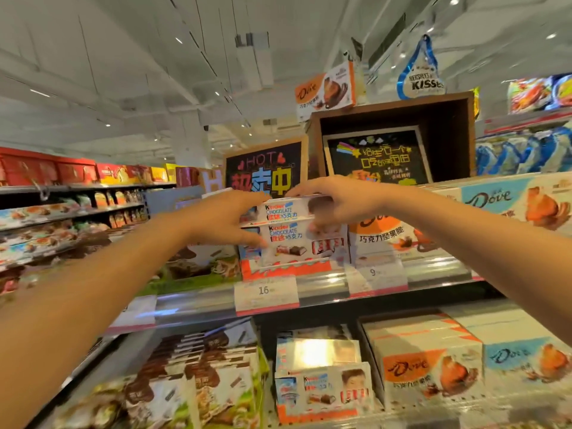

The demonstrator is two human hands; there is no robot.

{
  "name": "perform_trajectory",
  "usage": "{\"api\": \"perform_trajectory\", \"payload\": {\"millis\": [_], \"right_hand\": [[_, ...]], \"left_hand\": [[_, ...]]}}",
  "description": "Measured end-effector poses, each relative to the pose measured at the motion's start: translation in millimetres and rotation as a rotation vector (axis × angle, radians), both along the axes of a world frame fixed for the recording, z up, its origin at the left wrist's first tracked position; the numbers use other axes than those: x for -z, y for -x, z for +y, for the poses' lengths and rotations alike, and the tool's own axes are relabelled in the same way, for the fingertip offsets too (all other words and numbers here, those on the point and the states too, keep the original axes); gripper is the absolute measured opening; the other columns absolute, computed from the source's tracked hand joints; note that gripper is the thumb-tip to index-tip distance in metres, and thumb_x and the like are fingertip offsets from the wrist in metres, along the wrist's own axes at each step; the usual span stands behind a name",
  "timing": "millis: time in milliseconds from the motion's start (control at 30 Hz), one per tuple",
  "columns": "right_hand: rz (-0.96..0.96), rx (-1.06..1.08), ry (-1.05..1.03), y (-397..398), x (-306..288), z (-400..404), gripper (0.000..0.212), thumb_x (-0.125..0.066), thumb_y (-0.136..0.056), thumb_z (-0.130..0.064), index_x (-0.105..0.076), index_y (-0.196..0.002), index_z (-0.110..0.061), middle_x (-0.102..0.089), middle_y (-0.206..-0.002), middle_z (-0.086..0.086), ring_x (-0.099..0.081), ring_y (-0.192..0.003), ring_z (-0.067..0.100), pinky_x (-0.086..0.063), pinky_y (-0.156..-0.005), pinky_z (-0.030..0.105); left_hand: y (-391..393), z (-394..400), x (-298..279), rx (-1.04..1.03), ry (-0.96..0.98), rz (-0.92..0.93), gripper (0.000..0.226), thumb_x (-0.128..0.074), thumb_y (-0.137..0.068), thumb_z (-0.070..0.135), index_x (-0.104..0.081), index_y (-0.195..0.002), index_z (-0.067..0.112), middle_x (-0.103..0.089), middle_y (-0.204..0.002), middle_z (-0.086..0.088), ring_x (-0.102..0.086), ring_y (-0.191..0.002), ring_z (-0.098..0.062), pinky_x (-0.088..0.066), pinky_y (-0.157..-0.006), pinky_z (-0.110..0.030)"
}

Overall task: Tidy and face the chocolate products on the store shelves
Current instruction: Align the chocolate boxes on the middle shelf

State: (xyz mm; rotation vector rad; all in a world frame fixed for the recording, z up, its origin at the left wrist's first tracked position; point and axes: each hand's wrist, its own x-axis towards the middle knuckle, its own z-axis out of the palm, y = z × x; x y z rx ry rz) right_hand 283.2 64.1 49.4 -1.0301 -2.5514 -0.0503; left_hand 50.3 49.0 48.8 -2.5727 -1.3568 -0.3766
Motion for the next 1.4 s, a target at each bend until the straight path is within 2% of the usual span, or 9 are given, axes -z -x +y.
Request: {"api": "perform_trajectory", "payload": {"millis": [200,300,433,733,867,1000,1100,1200,1400], "right_hand": [[-0.171,0.035,0.038,1,-8,0,0.053,-0.054,-0.092,-0.035,-0.039,-0.141,-0.024,-0.052,-0.132,-0.004,-0.047,-0.12,0.013,-0.036,-0.096,0.026],[-0.187,0.056,0.087,-2,-10,5,0.047,-0.037,-0.099,-0.036,-0.037,-0.143,-0.021,-0.049,-0.138,-0.002,-0.044,-0.125,0.015,-0.032,-0.1,0.027],[-0.137,0.085,-0.004,-8,-7,13,0.035,-0.047,-0.097,-0.022,-0.05,-0.132,-0.019,-0.057,-0.124,0.005,-0.052,-0.112,0.021,-0.043,-0.095,0.035],[0.037,0.005,-0.057,-13,-8,10,0.033,-0.044,-0.098,-0.012,-0.055,-0.128,-0.013,-0.047,-0.105,-0.011,-0.042,-0.099,0.003,-0.032,-0.067,-0.007],[0.016,0.021,-0.032,-8,-8,13,0.034,-0.044,-0.098,-0.015,-0.054,-0.13,-0.018,-0.042,-0.086,-0.026,-0.044,-0.079,-0.005,-0.031,-0.065,-0.007],[-0.072,0.033,0.038,0,-10,15,0.035,-0.04,-0.099,-0.015,-0.051,-0.133,-0.018,-0.039,-0.085,-0.029,-0.045,-0.087,-0.004,-0.035,-0.07,0.001],[-0.086,0.046,0.096,-2,-17,13,0.036,-0.043,-0.097,-0.008,-0.055,-0.129,-0.018,-0.051,-0.097,-0.017,-0.048,-0.096,0.006,-0.037,-0.073,0.01],[0.018,0.036,0.133,-9,-20,17,0.029,-0.052,-0.093,-0.008,-0.059,-0.119,-0.019,-0.064,-0.1,0.002,-0.056,-0.082,0.003,-0.038,-0.069,0.011],[0.116,0.024,0.135,-12,-15,21,0.023,-0.054,-0.092,-0.007,-0.062,-0.11,-0.016,-0.064,-0.099,0.005,-0.055,-0.081,0.003,-0.036,-0.065,0.009]], "left_hand": [[-10,-4,-6,-0.085,0.071,0.115,0.08,-0.067,-0.08,0.043,-0.023,-0.146,0.029,-0.05,-0.135,0.011,-0.052,-0.117,-0.01,-0.043,-0.096,-0.027],[-15,1,-9,-0.105,0.11,0.119,0.076,-0.069,-0.078,0.045,-0.031,-0.142,0.029,-0.055,-0.129,0.01,-0.056,-0.111,-0.01,-0.047,-0.093,-0.028],[-13,7,-10,-0.101,0.142,0.071,0.064,-0.072,-0.074,0.05,-0.044,-0.128,0.031,-0.059,-0.12,0.013,-0.059,-0.105,-0.008,-0.05,-0.091,-0.033],[-6,9,-7,-0.072,0.166,-0.058,0.058,-0.074,-0.074,0.041,-0.047,-0.124,0.029,-0.06,-0.113,0.015,-0.06,-0.102,-0.005,-0.05,-0.089,-0.029],[-8,7,-9,-0.077,0.238,-0.014,0.057,-0.068,-0.078,0.043,-0.048,-0.131,0.032,-0.063,-0.116,0.016,-0.06,-0.103,-0.003,-0.048,-0.092,-0.027],[-11,5,-10,-0.132,0.261,0.122,0.057,-0.058,-0.083,0.051,-0.045,-0.136,0.036,-0.065,-0.117,0.014,-0.06,-0.104,-0.005,-0.047,-0.092,-0.028],[-11,6,-10,-0.134,0.278,0.123,0.059,-0.063,-0.081,0.049,-0.044,-0.135,0.036,-0.064,-0.114,0.018,-0.06,-0.099,-0.001,-0.046,-0.084,-0.017],[-9,7,-10,-0.106,0.277,0.124,0.065,-0.071,-0.077,0.041,-0.041,-0.134,0.037,-0.06,-0.117,0.019,-0.057,-0.103,-0.001,-0.04,-0.077,-0.005],[-2,10,-14,-0.078,0.271,-0.081,0.046,-0.056,-0.08,0.057,-0.058,-0.103,0.017,-0.063,-0.109,0.003,-0.059,-0.104,-0.015,-0.05,-0.092,-0.036]]}}
